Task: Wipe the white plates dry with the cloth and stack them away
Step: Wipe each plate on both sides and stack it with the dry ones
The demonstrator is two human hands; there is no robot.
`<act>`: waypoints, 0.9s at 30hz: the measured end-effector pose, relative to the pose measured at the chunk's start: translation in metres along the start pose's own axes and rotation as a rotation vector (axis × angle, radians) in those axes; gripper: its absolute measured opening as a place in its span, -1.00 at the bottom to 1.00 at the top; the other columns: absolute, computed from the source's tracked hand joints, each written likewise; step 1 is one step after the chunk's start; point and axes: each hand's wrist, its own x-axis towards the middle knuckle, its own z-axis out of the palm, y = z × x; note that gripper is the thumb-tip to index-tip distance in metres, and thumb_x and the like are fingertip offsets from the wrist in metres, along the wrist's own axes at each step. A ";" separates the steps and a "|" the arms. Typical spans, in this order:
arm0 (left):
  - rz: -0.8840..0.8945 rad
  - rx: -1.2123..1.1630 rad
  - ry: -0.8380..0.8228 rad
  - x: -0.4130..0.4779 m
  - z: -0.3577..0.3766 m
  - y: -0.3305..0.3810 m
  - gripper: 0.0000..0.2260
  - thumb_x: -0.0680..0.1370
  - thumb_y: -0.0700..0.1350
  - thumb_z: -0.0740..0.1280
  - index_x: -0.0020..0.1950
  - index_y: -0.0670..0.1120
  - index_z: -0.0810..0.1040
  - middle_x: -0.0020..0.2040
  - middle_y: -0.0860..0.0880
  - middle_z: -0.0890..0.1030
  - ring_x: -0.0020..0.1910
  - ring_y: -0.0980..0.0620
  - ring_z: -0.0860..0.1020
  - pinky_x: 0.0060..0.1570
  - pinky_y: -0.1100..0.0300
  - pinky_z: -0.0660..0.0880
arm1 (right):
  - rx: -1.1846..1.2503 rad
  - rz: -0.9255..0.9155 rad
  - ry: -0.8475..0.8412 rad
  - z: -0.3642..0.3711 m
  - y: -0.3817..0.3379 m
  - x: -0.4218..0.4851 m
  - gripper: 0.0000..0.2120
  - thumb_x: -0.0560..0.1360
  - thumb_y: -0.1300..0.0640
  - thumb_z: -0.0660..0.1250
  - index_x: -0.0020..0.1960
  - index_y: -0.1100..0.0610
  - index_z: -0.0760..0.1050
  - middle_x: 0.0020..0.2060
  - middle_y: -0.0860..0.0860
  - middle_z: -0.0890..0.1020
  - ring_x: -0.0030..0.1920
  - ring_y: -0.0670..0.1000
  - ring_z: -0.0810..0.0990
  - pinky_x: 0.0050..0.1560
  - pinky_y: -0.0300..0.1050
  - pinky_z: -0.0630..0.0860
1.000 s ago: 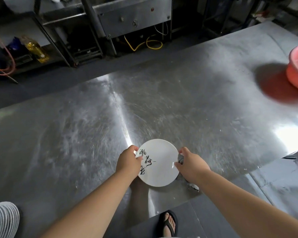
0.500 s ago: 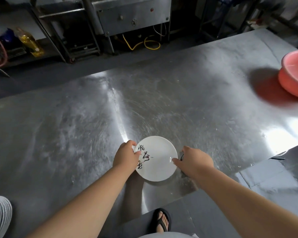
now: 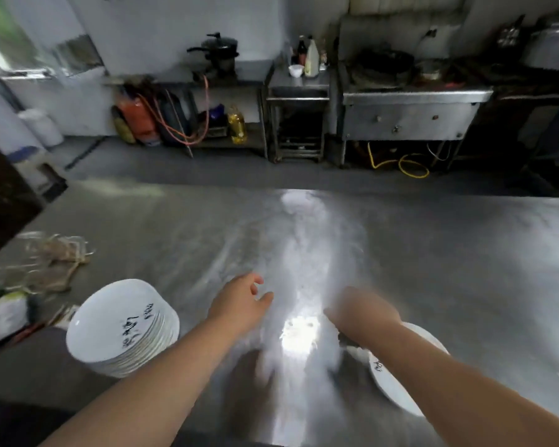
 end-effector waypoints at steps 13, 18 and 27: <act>-0.275 0.047 0.202 -0.054 -0.202 -0.198 -0.78 0.55 0.21 0.39 0.13 0.20 0.52 0.04 0.18 0.58 -0.08 0.08 0.60 0.00 0.11 0.56 | -0.068 -0.381 -0.084 0.042 -0.270 -0.007 -0.65 0.54 -0.31 0.20 -0.08 -0.03 0.46 -0.48 -0.18 0.65 -0.52 -0.07 0.63 -0.25 -0.14 0.64; -0.296 0.088 0.191 -0.067 -0.211 -0.260 -0.71 0.56 0.23 0.36 0.20 0.14 0.55 0.01 0.14 0.56 -0.03 0.07 0.56 -0.01 0.13 0.51 | -0.128 -0.396 -0.135 0.081 -0.323 -0.009 -0.60 0.54 -0.37 0.17 -0.07 -0.03 0.44 -0.48 -0.18 0.66 -0.53 -0.09 0.62 -0.13 -0.05 0.68; -0.323 -0.014 0.177 -0.056 -0.194 -0.311 -0.80 0.54 0.13 0.39 -0.10 0.11 0.40 -0.19 0.11 0.57 -0.17 0.02 0.57 -0.09 0.02 0.60 | -0.140 -0.290 -0.125 0.128 -0.349 0.003 -0.72 0.57 -0.24 0.17 -0.03 -0.03 0.41 -0.41 -0.12 0.69 -0.53 -0.06 0.64 -0.17 -0.04 0.68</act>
